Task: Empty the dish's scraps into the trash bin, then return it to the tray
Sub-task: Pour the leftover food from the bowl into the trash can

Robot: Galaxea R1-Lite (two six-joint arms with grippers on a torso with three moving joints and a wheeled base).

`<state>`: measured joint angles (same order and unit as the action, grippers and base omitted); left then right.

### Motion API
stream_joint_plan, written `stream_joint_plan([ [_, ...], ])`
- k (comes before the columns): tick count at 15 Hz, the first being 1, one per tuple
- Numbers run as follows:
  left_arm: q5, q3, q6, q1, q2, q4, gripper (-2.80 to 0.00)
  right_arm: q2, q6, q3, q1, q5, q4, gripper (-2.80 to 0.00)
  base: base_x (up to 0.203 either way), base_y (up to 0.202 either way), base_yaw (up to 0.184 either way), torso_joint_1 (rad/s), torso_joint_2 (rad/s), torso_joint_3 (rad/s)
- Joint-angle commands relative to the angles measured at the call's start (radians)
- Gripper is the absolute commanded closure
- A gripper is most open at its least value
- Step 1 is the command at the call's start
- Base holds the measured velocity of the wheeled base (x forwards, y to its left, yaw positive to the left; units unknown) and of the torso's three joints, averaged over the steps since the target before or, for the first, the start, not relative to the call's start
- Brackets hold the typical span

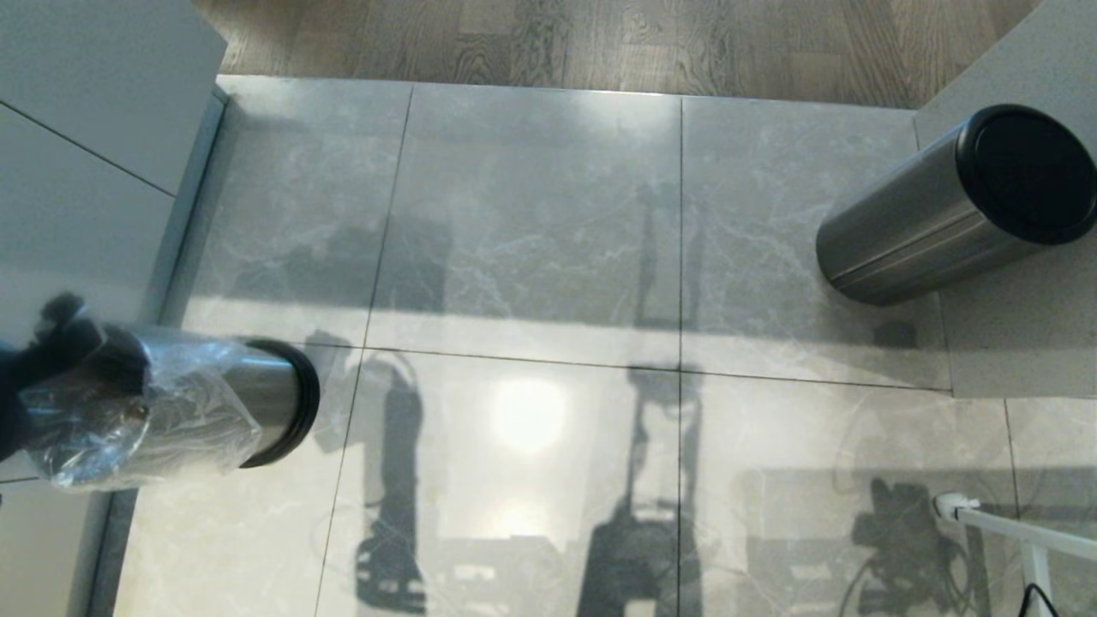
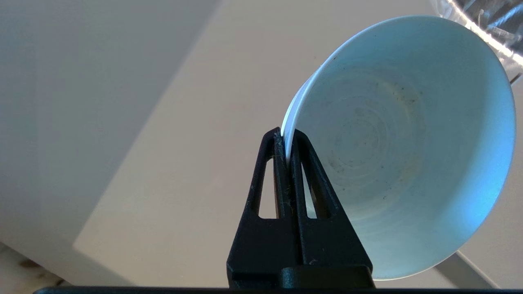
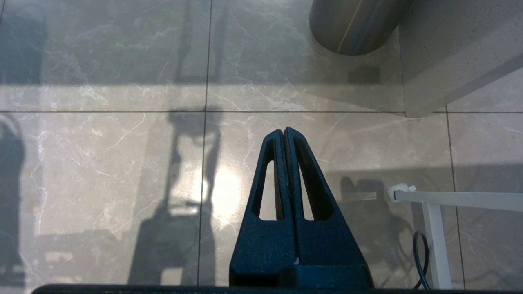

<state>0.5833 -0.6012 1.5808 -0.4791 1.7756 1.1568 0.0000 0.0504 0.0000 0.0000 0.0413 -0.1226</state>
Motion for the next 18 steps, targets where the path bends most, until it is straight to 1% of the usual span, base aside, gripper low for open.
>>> stream_joint_plan([
  [1,0.001,0.005,0.021,0.001,0.016,0.008,0.00,0.000,0.000,0.000,0.000,0.002,-0.002,0.00,0.000,0.000,0.000,0.000,0.00,0.000],
  [2,0.000,0.008,0.020,-0.002,0.022,0.004,0.00,0.000,0.000,0.000,0.000,0.000,-0.002,0.00,0.000,0.000,0.000,0.000,0.00,0.000],
  [3,-0.002,0.008,-0.003,-0.008,0.033,0.002,0.00,0.000,0.000,0.000,0.000,0.001,0.000,0.00,0.000,0.000,0.000,0.000,0.00,0.000],
  [4,-0.003,0.007,-0.047,-0.009,0.037,-0.003,0.00,0.000,0.000,0.000,0.000,0.000,-0.002,0.00,0.000,0.000,0.000,0.000,0.00,0.000],
  [5,-0.003,0.008,-0.098,-0.010,0.035,-0.016,0.00,0.000,0.000,0.000,0.000,0.000,-0.002,0.00,0.000,0.000,0.000,0.000,0.00,0.000],
  [7,-0.004,0.007,-0.233,-0.014,0.024,-0.068,0.00,0.000,0.000,0.000,0.000,0.002,-0.002,0.00,0.000,0.000,0.000,0.000,0.00,0.000],
  [9,-0.004,0.007,-0.359,-0.023,0.015,-0.094,0.00,0.000,0.000,0.000,0.000,0.002,-0.002,0.00,0.000,0.000,0.000,0.000,0.00,0.000],
  [11,-0.004,0.006,-0.445,-0.028,0.007,-0.097,0.00,0.000,0.000,0.000,0.000,0.002,0.000,0.00,0.000,0.000,0.000,0.000,0.00,0.000],
  [15,-0.004,0.009,-0.558,-0.030,-0.001,-0.098,0.00,0.000,0.000,0.000,0.000,0.001,-0.002,0.00,0.000,0.000,0.000,0.000,0.00,0.000],
  [17,-0.004,0.009,-0.587,-0.043,-0.015,-0.098,0.00,0.000,0.000,0.000,0.000,0.002,-0.002,0.00,0.000,0.000,0.000,0.000,0.00,0.000],
  [18,-0.004,0.009,-0.591,-0.051,-0.023,-0.098,0.00,0.000,0.000,0.000,0.000,0.002,-0.002,0.00,0.000,0.000,0.000,0.000,0.00,0.000],
])
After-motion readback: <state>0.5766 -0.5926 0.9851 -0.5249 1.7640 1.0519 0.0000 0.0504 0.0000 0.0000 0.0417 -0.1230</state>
